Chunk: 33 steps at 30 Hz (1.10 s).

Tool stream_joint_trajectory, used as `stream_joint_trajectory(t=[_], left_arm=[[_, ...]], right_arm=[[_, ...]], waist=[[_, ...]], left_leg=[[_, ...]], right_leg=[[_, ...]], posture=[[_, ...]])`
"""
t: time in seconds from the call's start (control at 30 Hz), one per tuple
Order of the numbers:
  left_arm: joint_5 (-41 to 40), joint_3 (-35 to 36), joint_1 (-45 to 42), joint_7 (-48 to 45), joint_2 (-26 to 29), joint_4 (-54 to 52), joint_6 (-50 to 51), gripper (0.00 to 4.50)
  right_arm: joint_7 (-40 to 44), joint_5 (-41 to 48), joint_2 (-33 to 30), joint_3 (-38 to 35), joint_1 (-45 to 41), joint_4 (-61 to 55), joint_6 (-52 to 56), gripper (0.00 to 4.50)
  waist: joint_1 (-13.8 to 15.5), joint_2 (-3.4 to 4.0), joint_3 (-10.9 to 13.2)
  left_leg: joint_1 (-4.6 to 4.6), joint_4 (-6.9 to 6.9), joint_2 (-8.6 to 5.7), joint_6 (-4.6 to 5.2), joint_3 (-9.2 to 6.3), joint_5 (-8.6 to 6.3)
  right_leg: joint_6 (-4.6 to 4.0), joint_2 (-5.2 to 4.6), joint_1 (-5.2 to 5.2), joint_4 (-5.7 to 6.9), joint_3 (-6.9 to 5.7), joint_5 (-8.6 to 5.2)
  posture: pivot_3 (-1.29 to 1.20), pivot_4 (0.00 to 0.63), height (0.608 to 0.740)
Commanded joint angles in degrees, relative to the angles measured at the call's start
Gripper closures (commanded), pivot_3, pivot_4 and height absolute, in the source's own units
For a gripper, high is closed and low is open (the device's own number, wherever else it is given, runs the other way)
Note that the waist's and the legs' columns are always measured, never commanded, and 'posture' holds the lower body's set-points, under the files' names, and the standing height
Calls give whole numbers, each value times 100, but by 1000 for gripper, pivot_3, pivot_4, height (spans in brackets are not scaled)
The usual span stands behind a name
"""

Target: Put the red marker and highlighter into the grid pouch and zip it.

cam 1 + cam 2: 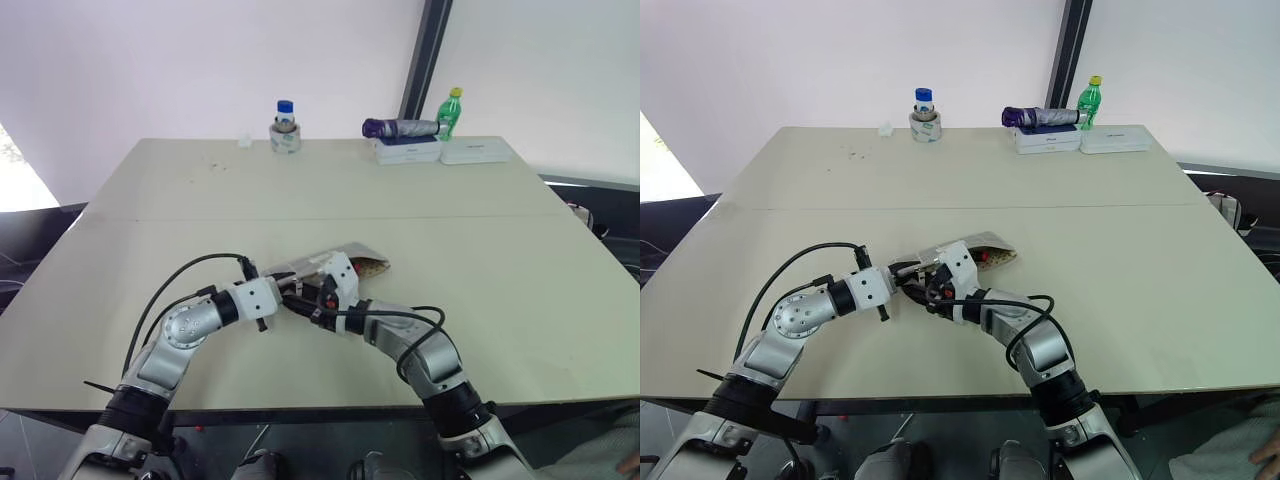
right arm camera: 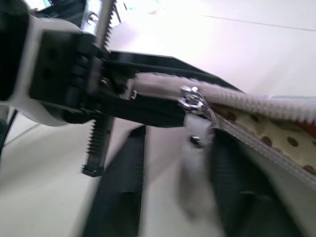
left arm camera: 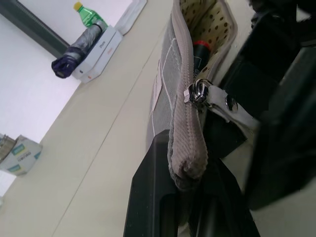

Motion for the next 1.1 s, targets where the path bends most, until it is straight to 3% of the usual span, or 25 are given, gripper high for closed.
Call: stream_joint_trajectory(t=[0.03,0.3,0.57,0.67,0.73,0.77,0.87,0.93,1.03,1.07,1.1], left_arm=[[-35,46,49,25,51,-250,-97,4500],[-255,243,246,-171,458,-36,-528,4500],[-567,622,548,-333,1106,502,-1056,4500],[-958,779,576,-428,1115,699,-1034,4500],[-1728,837,618,-934,1072,644,-501,4500],[-2077,903,614,-1092,1031,611,-256,4129],[-2364,1064,551,-1378,1101,855,-241,2863],[-2525,1286,522,-1399,1085,916,-127,1867],[-3409,1921,658,-1352,992,722,731,299],[-3641,2121,778,-1351,998,668,1000,0],[-3765,2253,865,-1356,1000,613,1189,0]], right_arm=[[152,-19,-186,-64,30,-263,-116,4454],[692,-76,-1424,-399,175,-394,-205,4454],[1064,-540,-2868,-1046,13,1017,-1105,4454],[988,-980,-3196,-975,-11,1422,-1665,4454],[1276,-738,-3239,-1034,24,1361,-1568,4454],[1351,-606,-3205,-1081,25,1283,-1483,4497],[1464,-547,-3128,-1125,41,1169,-1768,3538],[1548,-599,-3190,-1151,88,1165,-1921,2611],[1709,-754,-3423,-1214,214,1309,-2253,951],[1815,-707,-3484,-1285,259,1328,-2330,434],[1892,-660,-3518,-1340,285,1346,-2378,51]], waist=[[-10,0,0],[-1,0,0],[-13,2,1],[-18,4,2],[-16,3,2],[-16,3,2],[4,4,2],[-2,3,2],[-4,3,2],[-6,3,2],[-13,3,2]], left_leg=[[0,0,0,0,0,0],[0,-2,0,14,0,-9],[3,-3,0,32,4,-19],[4,-7,3,30,5,-18],[4,-8,3,30,6,-18],[4,-7,3,30,8,-18],[3,-5,2,-3,8,2],[3,-5,2,-2,8,1],[4,-5,2,-1,6,0],[4,-5,2,-2,6,1],[3,-5,2,-2,5,1]], right_leg=[[0,1,0,0,0,0],[0,-3,-1,0,0,0],[0,-4,-3,-2,0,0],[0,-1,-5,-2,1,0],[1,-2,-5,-2,1,0],[1,-2,-5,-2,1,0],[1,-3,-5,-2,1,0],[1,-4,-5,-2,1,0],[1,-4,-3,-2,1,0],[1,-4,-3,-2,1,0],[2,-4,-3,-2,1,-1]], posture=[[0,150,738],[0,150,738],[0,150,738],[0,150,738],[0,150,738],[0,150,738],[0,150,738],[0,150,738],[0,150,738],[0,150,738],[0,150,738]])
